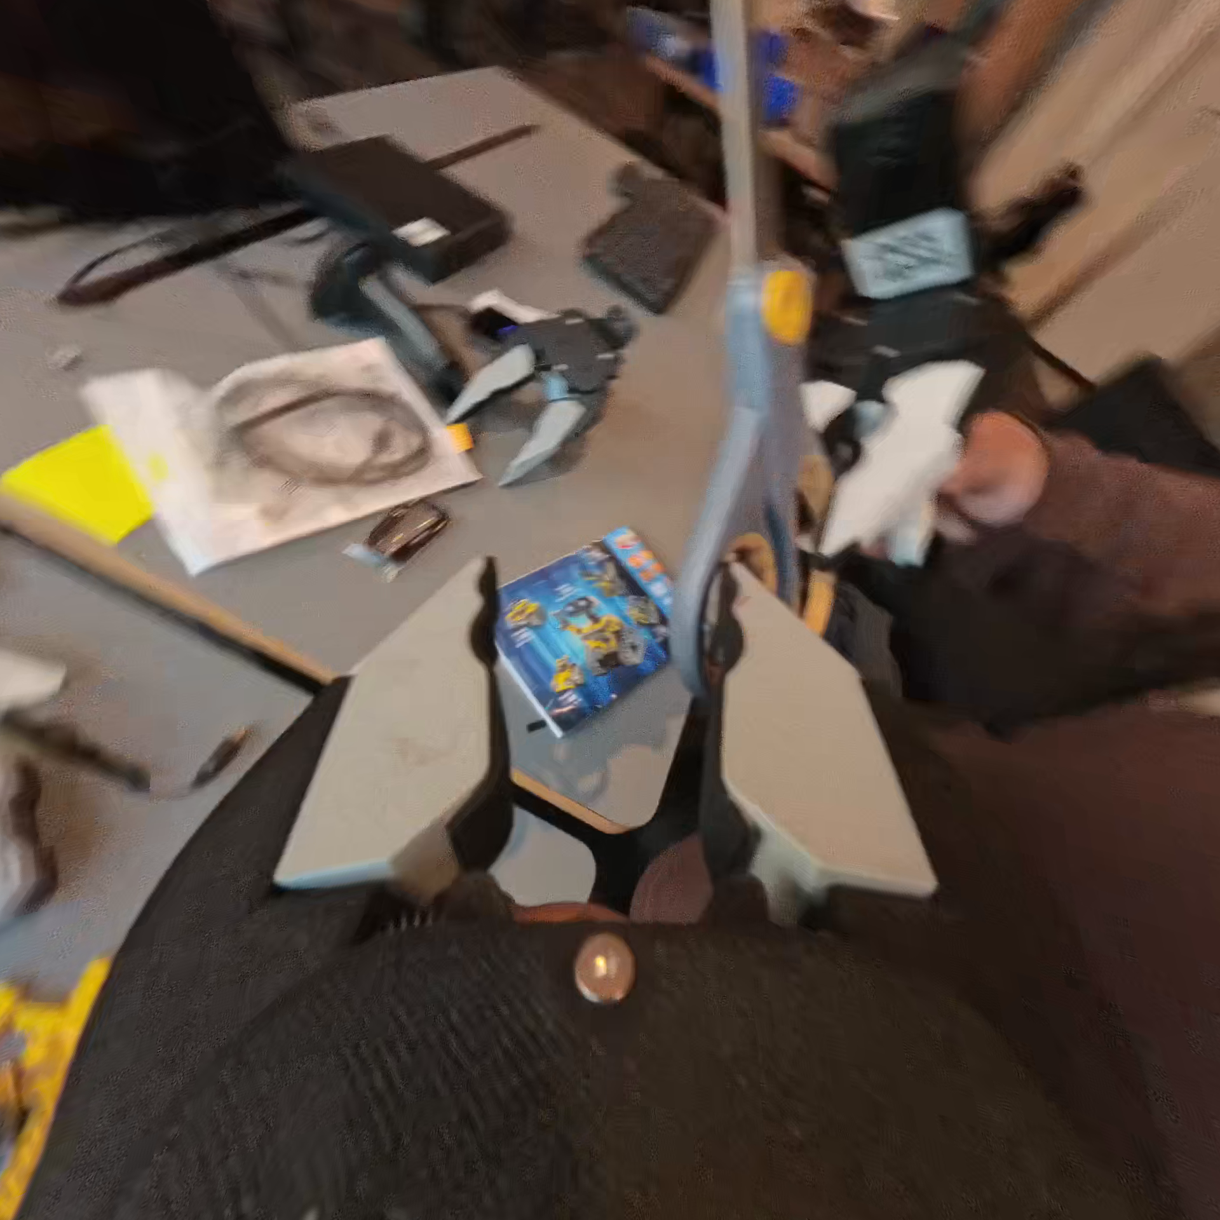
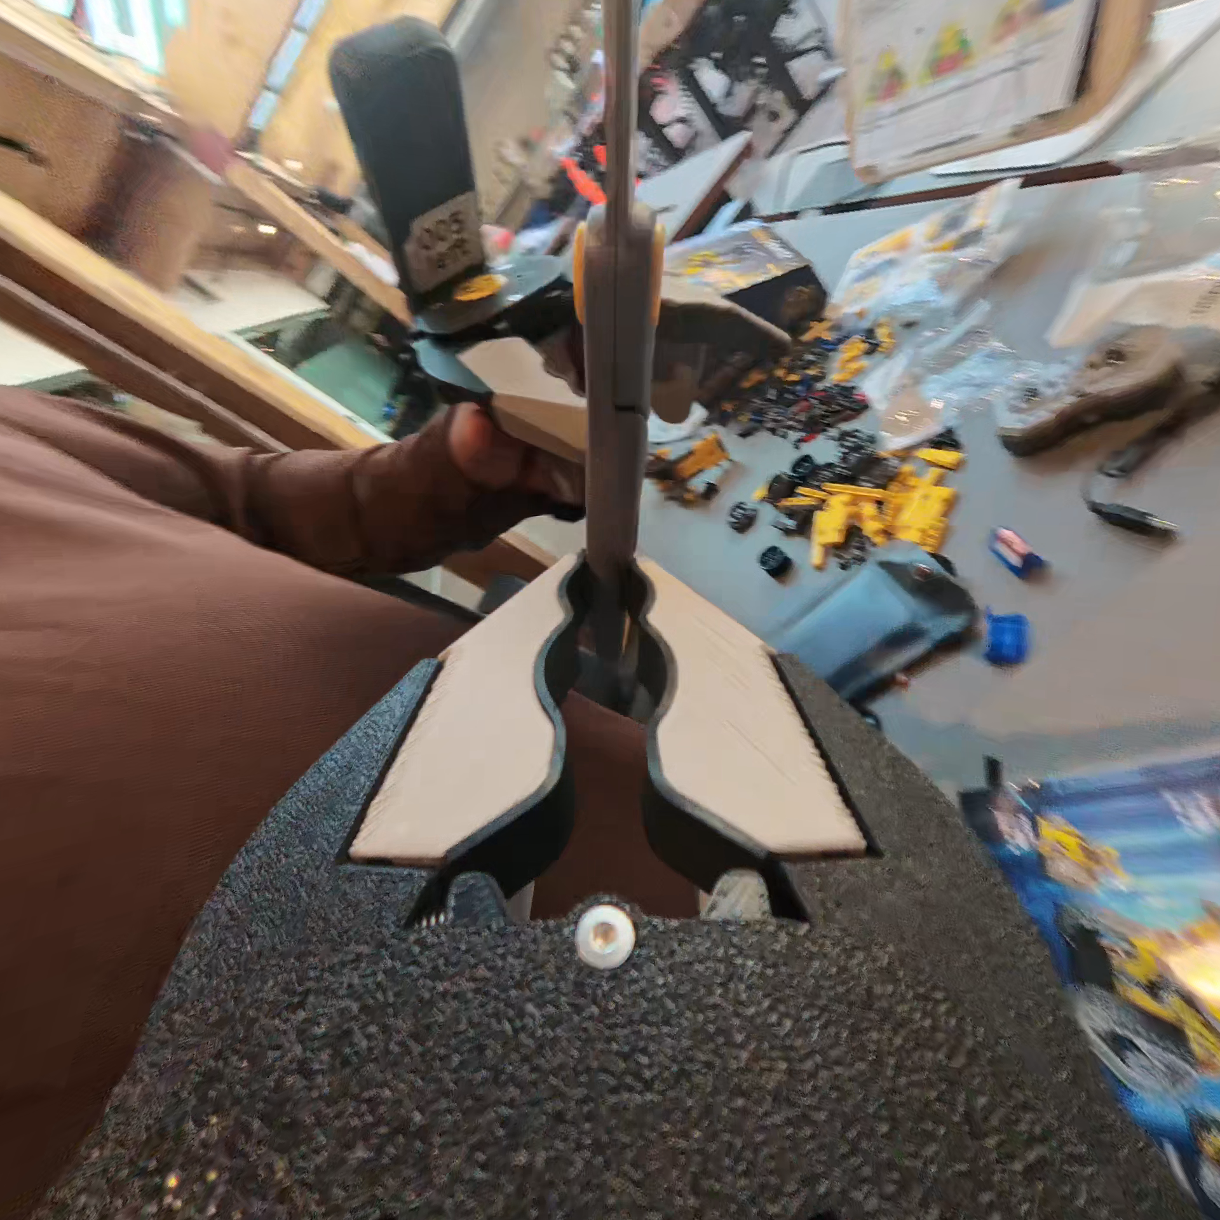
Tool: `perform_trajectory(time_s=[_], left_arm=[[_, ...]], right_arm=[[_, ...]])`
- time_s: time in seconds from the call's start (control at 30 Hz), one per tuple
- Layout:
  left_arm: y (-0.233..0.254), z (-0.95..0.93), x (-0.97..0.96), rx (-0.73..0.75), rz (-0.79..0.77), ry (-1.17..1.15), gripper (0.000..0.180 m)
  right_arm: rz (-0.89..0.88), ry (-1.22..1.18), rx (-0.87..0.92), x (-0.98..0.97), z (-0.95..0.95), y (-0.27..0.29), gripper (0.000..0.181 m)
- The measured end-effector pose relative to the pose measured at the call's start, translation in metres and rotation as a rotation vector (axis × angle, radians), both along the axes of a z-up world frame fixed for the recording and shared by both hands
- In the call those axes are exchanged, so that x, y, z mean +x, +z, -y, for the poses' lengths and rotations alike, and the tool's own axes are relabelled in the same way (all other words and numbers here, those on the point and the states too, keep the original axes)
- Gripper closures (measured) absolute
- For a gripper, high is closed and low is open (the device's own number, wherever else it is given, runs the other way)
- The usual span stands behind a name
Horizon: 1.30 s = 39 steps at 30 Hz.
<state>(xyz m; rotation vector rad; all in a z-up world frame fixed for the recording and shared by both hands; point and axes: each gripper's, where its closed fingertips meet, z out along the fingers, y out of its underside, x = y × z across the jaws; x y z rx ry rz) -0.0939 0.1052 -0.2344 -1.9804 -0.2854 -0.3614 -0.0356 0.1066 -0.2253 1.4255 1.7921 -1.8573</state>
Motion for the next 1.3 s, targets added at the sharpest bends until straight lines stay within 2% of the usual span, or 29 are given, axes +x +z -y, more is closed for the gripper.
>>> perform_trajectory(time_s=[0.03,0.07,0.1,0.2,0.27,0.37,0.53,0.63,0.67,0.73,0.87,0.97,1.03,1.13,1.3], left_arm=[[-0.012,0.002,-0.009,-0.042,0.056,0.119,0.110],[-0.018,0.005,-0.006,-0.061,0.052,0.165,0.116],[-0.018,0.006,0.001,-0.050,0.004,0.178,0.108],[-0.005,0.002,0.037,0.033,-0.049,0.057,0.105],[0.003,0.003,0.032,0.061,0.015,0.043,0.102],[0.022,-0.003,0.012,0.115,0.222,0.042,0.098],[0.043,-0.024,0.009,0.167,0.451,0.018,0.114],[0.047,-0.031,0.016,0.188,0.433,0.011,0.142],[0.046,-0.032,0.013,0.190,0.379,0.032,0.159],[0.051,-0.030,0.013,0.210,0.339,0.001,0.169],[0.062,-0.021,0.023,0.251,0.385,-0.202,0.169],[0.072,-0.012,0.027,0.305,0.430,-0.324,0.169],[0.089,-0.005,0.033,0.392,0.444,-0.398,0.170],[0.109,0.001,0.047,0.484,0.475,-0.493,0.170],[0.121,-0.003,0.068,0.561,0.481,-0.578,0.170]], right_arm=[[0.019,-0.042,0.068,-0.003,-0.004,-0.010,0.171],[0.017,-0.072,0.119,-0.004,-0.007,-0.014,0.172],[0.009,-0.086,0.161,-0.005,-0.008,-0.016,0.172],[-0.020,-0.110,0.313,-0.006,-0.011,-0.017,0.172],[-0.034,-0.122,0.414,-0.009,-0.014,-0.015,0.172],[-0.038,-0.127,0.555,-0.012,-0.015,-0.016,0.172],[-0.044,-0.125,0.740,-0.013,-0.009,-0.025,0.172],[-0.041,-0.125,0.788,-0.011,-0.004,-0.028,0.172],[-0.054,-0.126,0.778,-0.010,-0.001,-0.026,0.172],[-0.073,-0.107,0.705,-0.006,0.007,-0.019,0.171],[-0.124,-0.036,0.408,0.011,0.017,0.008,0.169],[-0.132,-0.047,0.201,0.018,-0.002,0.026,0.161],[-0.112,-0.084,0.094,0.017,-0.021,0.033,0.162],[-0.119,-0.048,0.033,0.020,-0.023,0.038,0.155],[-0.135,0.192,-0.020,0.036,0.028,0.036,0.137]])
